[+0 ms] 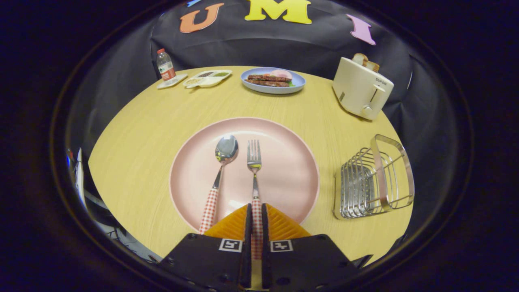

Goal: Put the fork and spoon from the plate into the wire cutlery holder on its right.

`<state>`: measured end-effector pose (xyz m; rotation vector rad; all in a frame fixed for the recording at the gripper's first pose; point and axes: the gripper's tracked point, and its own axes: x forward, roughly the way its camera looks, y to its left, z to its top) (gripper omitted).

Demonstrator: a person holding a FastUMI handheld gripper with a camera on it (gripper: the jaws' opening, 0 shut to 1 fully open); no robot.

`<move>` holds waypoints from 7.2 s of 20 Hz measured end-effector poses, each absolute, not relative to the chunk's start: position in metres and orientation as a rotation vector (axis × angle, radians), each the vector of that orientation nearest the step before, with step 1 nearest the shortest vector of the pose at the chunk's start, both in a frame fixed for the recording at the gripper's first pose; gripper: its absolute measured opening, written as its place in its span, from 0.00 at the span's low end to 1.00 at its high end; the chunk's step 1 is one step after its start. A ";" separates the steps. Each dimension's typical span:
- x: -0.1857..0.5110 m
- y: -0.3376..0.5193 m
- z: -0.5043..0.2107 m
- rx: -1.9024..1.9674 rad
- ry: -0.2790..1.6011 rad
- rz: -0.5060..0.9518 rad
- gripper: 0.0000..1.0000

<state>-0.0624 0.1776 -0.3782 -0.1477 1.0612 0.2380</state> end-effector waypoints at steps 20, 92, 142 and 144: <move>-0.046 0.082 -0.198 -0.068 1.217 0.235 0.04; -0.061 0.233 -0.361 -0.054 0.981 0.290 0.87; -0.050 0.014 -0.238 0.082 1.812 -0.002 0.05; -0.045 0.011 -0.243 0.066 1.827 -0.010 0.05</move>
